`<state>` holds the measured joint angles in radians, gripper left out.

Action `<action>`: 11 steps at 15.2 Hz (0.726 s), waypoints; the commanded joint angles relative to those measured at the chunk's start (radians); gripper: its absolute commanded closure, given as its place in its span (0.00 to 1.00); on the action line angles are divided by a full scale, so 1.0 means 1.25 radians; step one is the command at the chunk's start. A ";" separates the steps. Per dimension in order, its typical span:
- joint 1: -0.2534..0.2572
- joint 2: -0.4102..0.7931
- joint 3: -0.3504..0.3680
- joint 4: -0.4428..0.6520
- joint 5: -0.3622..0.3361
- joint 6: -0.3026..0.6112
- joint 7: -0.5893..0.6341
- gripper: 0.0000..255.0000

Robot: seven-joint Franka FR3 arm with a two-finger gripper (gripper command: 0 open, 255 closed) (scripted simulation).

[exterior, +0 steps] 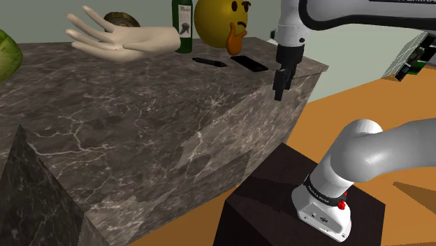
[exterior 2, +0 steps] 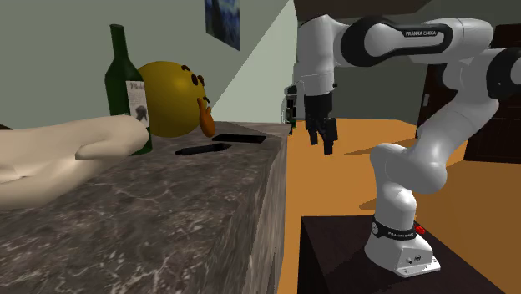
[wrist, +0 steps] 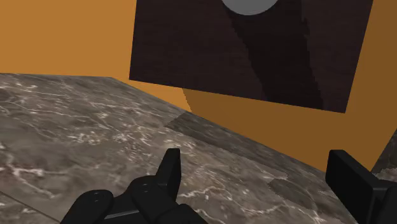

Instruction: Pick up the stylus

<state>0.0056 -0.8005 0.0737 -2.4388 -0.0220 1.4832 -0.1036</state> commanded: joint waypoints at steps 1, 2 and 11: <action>0.000 0.000 0.000 0.000 0.000 0.000 0.000 0.00; 0.000 0.032 -0.005 0.021 -0.002 0.014 -0.011 0.00; 0.010 0.310 -0.042 0.250 0.003 0.088 -0.110 0.00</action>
<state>0.0164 -0.4541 0.0256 -2.1639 -0.0210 1.5875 -0.2262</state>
